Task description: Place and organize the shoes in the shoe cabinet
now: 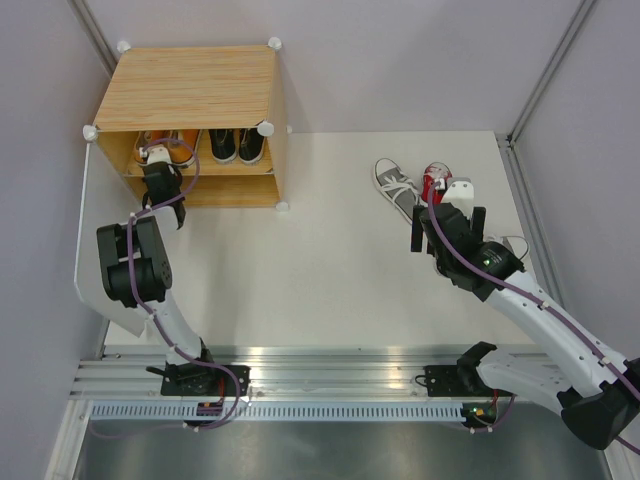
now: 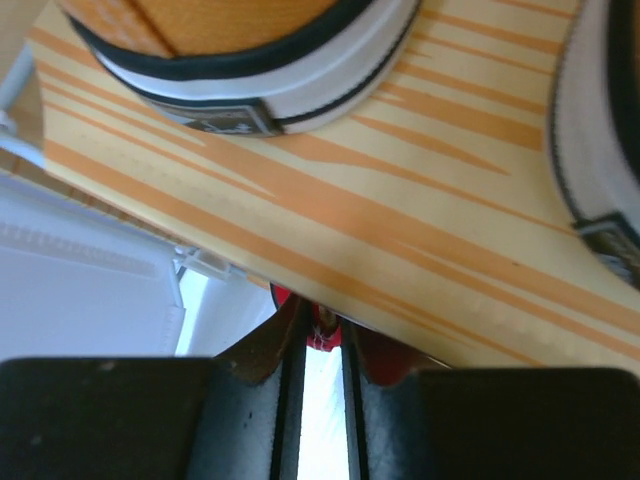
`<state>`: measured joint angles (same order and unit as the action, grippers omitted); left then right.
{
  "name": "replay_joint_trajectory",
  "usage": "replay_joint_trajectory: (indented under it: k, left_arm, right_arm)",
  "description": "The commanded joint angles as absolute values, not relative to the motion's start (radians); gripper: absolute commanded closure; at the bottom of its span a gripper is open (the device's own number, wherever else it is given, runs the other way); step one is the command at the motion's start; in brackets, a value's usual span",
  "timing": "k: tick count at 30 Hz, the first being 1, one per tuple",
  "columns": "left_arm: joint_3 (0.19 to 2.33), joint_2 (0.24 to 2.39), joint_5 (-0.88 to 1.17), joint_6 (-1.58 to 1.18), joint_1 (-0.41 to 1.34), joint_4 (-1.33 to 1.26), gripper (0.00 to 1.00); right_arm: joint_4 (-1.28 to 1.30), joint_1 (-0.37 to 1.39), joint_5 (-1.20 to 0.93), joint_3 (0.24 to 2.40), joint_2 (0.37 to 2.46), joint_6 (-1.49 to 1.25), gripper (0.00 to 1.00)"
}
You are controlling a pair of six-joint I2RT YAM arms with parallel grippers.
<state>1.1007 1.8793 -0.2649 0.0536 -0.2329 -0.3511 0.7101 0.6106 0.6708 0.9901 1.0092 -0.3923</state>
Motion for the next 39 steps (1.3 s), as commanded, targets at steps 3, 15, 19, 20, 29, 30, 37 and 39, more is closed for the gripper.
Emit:
replay_joint_trajectory:
  k: [3, 15, 19, 20, 29, 30, 37, 39]
  left_arm:
    - [1.192, 1.921, -0.296, 0.043, -0.245, -0.495, 0.74]
    - [1.102, 1.803, -0.232, -0.054, -0.245, -0.428, 0.53]
    - [1.042, 1.772, -0.227, -0.071, -0.244, -0.439, 0.53]
    - [1.037, 1.770, -0.229, -0.075, -0.244, -0.440, 0.55]
    - [1.081, 1.781, -0.235, -0.087, -0.245, -0.324, 0.69]
    - [1.091, 1.787, -0.238, -0.089, -0.245, -0.312, 0.71]
    - [1.181, 1.853, -0.258, -0.078, -0.244, -0.227, 0.73]
    - [1.219, 1.882, -0.255, -0.071, -0.245, -0.209, 0.73]
  right_arm:
    - [0.689, 0.603, 0.693, 1.014, 1.005, -0.383, 0.04]
    - [0.683, 0.598, 0.673, 1.009, 0.973, -0.394, 0.05]
    - [0.681, 0.598, 0.666, 0.999, 0.956, -0.399, 0.04]
    - [0.681, 0.597, 0.666, 0.997, 0.954, -0.402, 0.04]
    - [0.681, 0.597, 0.666, 0.989, 0.951, -0.402, 0.04]
    - [0.681, 0.597, 0.664, 0.989, 0.953, -0.400, 0.04]
    - [0.680, 0.597, 0.661, 0.991, 0.962, -0.399, 0.04]
    - [0.680, 0.597, 0.664, 0.991, 0.963, -0.397, 0.04]
